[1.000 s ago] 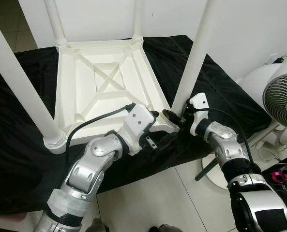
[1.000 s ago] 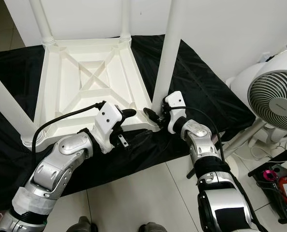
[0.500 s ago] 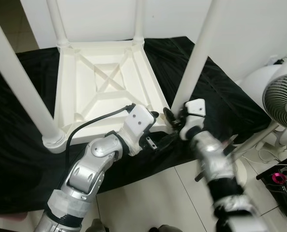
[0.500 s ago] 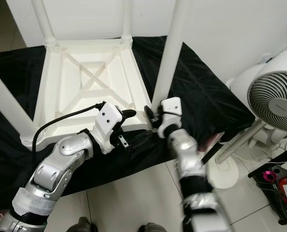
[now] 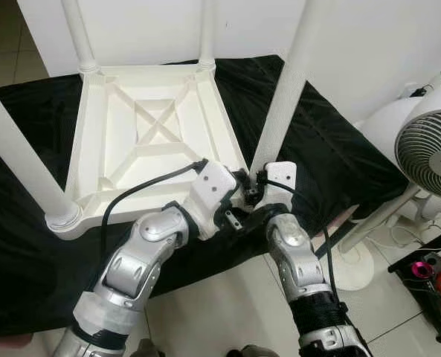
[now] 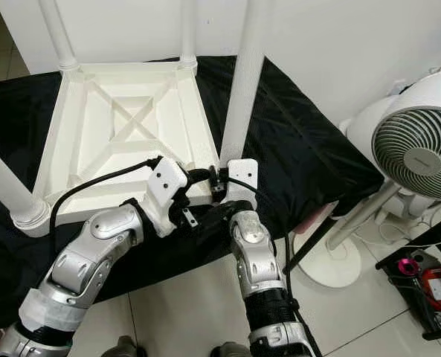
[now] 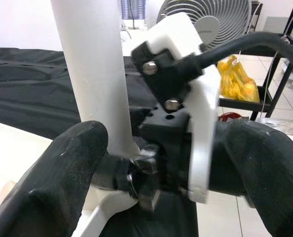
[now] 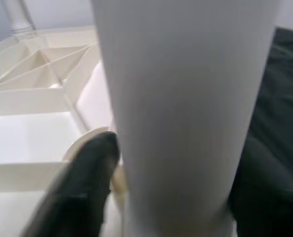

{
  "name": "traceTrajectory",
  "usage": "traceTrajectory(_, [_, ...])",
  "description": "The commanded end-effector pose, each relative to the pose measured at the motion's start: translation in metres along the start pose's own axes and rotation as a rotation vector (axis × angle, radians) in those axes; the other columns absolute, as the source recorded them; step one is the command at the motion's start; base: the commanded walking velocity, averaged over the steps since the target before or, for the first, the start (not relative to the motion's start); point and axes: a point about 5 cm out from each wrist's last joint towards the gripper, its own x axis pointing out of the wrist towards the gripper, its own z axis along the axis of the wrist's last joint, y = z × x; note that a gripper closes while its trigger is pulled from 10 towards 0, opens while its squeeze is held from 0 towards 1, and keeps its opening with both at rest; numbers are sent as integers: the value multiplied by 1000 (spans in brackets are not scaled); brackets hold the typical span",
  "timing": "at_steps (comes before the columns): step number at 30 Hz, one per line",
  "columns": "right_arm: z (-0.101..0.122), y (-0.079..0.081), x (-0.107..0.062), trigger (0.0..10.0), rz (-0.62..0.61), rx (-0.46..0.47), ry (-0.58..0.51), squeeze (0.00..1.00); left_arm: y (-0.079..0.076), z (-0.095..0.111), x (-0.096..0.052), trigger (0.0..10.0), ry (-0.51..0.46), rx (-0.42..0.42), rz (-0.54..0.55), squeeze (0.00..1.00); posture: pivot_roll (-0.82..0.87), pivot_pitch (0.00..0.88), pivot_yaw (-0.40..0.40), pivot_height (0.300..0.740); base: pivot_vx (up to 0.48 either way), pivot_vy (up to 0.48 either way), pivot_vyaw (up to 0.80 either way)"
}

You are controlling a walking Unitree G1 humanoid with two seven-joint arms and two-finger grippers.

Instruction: Building children table

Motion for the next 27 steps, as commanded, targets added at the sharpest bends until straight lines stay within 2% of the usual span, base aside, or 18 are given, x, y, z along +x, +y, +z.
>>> traceTrajectory(1, [0,-2,-2,10000,-5,7,8,1000,-4,0,0,10000,-4,-2,-10,0,-58,36,-51,740,0,0,0])
traceTrajectory(8, [3,-8,-7,10000,31,6,-1,1000,-3,0,0,10000,-5,-4,-2,0,-63,36,-58,740,0,0,0])
traceTrajectory(9, [2,-13,-11,10000,56,-3,-1,47,-3,0,0,10000,-6,-4,0,0,-63,36,-58,740,0,0,0])
traceTrajectory(10, [2,-13,-11,10000,56,-3,-1,47,-3,0,0,10000,-6,-4,0,0,-63,36,-58,740,0,0,0])
traceTrajectory(11, [2,-17,-13,10000,79,-4,1,0,-2,0,0,10000,-7,-4,2,0,-68,34,-57,740,0,0,0])
traceTrajectory(14, [2,-21,-16,10000,103,-12,1,0,-2,1,0,10000,-9,-4,4,0,-68,35,-57,740,0,0,0])
traceTrajectory(16, [1,-36,-20,10000,154,-63,13,0,0,1,-1,10000,-11,-3,6,0,-74,36,-55,740,0,0,0])
traceTrajectory(18, [1,-36,-20,10000,154,-63,13,0,0,1,-1,10000,-11,-3,6,0,-74,36,-55,740,0,0,0])
traceTrajectory(19, [1,-43,-21,10000,188,-87,20,0,2,2,-1,10000,-11,-2,6,0,-76,37,-53,740,0,0,0])
traceTrajectory(20, [1,-43,-21,10000,188,-87,20,0,2,2,-1,10000,-11,-2,6,0,-76,37,-53,740,0,0,0])
traceTrajectory(22, [1,-61,-20,10000,268,-155,44,0,3,0,-3,10000,-3,0,1,0,-79,40,-49,740,0,0,0])
traceTrajectory(27, [1,-71,-15,10000,349,-188,69,0,1,-4,-6,10000,25,0,-27,0,-81,39,-38,740,0,0,0])
